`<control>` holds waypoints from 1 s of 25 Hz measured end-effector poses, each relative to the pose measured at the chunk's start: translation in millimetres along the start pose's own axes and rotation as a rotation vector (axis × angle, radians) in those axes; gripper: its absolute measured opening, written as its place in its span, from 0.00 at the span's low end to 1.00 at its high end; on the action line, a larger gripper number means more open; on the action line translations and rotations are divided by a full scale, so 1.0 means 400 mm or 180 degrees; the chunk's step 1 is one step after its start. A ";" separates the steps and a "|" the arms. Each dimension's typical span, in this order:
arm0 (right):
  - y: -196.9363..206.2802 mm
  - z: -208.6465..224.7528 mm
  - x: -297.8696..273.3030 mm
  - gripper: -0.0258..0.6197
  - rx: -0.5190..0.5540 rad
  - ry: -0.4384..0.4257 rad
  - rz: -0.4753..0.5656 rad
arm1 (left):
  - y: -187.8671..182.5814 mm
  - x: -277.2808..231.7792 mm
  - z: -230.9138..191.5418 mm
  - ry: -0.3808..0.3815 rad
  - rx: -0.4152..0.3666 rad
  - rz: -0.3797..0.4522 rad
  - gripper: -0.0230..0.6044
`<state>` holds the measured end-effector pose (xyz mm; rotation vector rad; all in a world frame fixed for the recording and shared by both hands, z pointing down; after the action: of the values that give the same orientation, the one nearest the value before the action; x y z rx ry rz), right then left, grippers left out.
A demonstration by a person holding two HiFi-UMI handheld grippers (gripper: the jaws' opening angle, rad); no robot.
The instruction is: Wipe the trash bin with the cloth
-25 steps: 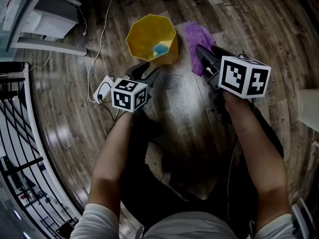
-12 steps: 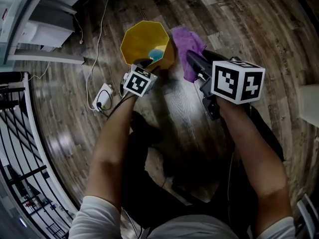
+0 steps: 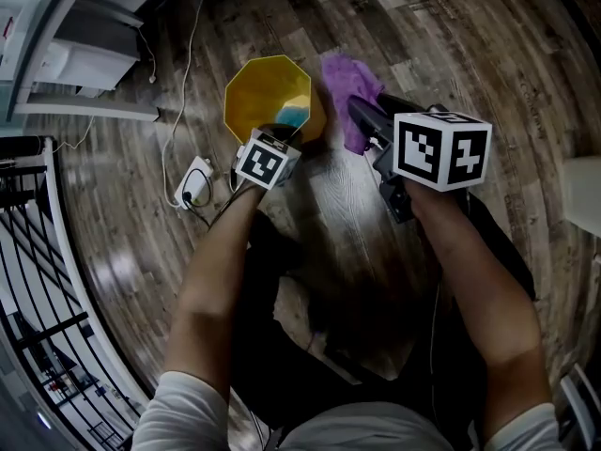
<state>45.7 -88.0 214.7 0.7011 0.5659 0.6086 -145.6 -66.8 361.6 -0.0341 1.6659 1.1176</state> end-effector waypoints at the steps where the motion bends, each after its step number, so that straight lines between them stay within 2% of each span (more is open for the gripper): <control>1: 0.001 -0.002 -0.002 0.22 0.0009 -0.0011 -0.0003 | 0.004 0.007 0.012 0.0034 0.0017 -0.0009 0.06; 6: 0.012 -0.016 -0.007 0.22 0.0120 -0.0016 -0.0048 | 0.051 0.050 0.090 0.0262 0.0056 -0.0054 0.07; 11: 0.036 -0.019 -0.008 0.22 0.0344 -0.0016 -0.0088 | 0.088 0.106 0.161 0.0419 0.0307 -0.0029 0.07; 14: 0.081 0.013 -0.011 0.22 0.0459 0.0137 -0.0145 | 0.079 0.132 0.194 0.0498 0.0420 -0.0096 0.07; 17: 0.163 0.058 -0.020 0.22 0.0055 0.0259 -0.0187 | 0.079 0.149 0.220 0.0456 0.0767 -0.0062 0.07; 20: 0.256 0.090 -0.031 0.22 -0.0520 0.0181 -0.0112 | 0.090 0.160 0.235 0.0384 0.1041 -0.0010 0.07; 23: 0.351 0.120 -0.038 0.22 -0.1248 0.0121 0.0083 | 0.099 0.156 0.248 0.0526 0.0994 -0.0058 0.08; 25: 0.394 0.136 -0.034 0.22 -0.1611 0.0085 0.0263 | 0.087 0.138 0.259 0.0586 0.0902 -0.0074 0.09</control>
<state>22.1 -23.7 367.5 0.2395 0.3845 0.8015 -110.6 49.0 343.5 0.0259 1.9707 0.8729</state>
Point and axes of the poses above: the fingertips, and each gripper's own axes: x backward along the fingers, z to its right, y out of its underside, the point moved 5 cm from there along x, backward along the fingers, and after that the axes turned 13 degrees about z, right-handed, at the moved point
